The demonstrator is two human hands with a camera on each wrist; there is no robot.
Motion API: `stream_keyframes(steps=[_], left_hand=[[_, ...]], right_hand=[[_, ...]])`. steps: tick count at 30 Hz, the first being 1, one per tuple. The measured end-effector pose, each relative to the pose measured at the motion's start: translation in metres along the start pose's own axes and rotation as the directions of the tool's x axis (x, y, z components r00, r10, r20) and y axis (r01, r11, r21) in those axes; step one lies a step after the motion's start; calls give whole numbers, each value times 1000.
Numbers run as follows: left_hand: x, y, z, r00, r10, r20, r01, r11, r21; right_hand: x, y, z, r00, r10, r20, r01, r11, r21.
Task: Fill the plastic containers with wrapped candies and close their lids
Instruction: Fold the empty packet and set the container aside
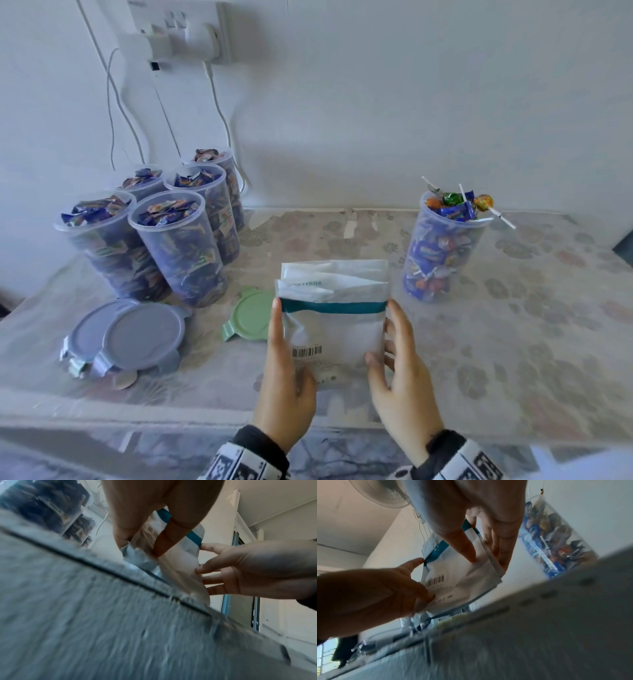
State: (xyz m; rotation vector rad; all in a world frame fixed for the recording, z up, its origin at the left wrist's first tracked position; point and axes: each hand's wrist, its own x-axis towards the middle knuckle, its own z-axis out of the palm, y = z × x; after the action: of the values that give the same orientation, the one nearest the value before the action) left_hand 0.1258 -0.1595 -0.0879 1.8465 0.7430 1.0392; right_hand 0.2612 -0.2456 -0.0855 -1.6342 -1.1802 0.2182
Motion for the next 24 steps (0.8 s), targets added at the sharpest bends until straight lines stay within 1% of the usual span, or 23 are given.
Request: stream_keyframes(steps=[3,6,9,11,12,14,16,18,19,21,23,24], left_hand=[[-10,-2,1,998,56,0,-56,998,24],[-16,-8,0,998,62,-6,-62,998,31],[-19,-11,-3,1000,-12,-6,12,999,50],[-21,-14,-5,1000,-26,-12,27,998,63],[-23,-15,-7,999,-44,2,44,996,74],[-24,-18,-9,990,-120,76,109,985,136],[-24,-20,-9,971,-198,135,170,966,192],[-21,-21,-10,946,-274,173,239,950,199],[-18,-20,-10,932,-309,188,273,942,196],[-13,-18,-12,910,-359,207,315,924,217],[-8,-17,-14,892,-400,210,350,906,238],[-6,-16,-15,883,-419,213,369,898,240]], right_hand=[[-20,4,13,996,-27,-90,24,999,-32],[-34,8,21,989,-55,-140,48,997,-53],[-42,14,25,983,-31,-179,18,997,-73],[-45,17,26,983,-15,-186,2,998,-69],[-46,17,27,982,-25,-187,10,997,-77],[-49,19,27,980,-66,-187,42,991,-130],[-52,21,28,983,-80,-167,41,973,-225],[-56,22,29,986,-65,-155,15,953,-303],[-57,21,27,987,-80,-140,32,947,-319],[-62,19,23,990,-139,-34,121,940,-319],[-67,21,19,975,-188,122,219,915,-339],[-69,23,18,964,-202,171,252,899,-357]])
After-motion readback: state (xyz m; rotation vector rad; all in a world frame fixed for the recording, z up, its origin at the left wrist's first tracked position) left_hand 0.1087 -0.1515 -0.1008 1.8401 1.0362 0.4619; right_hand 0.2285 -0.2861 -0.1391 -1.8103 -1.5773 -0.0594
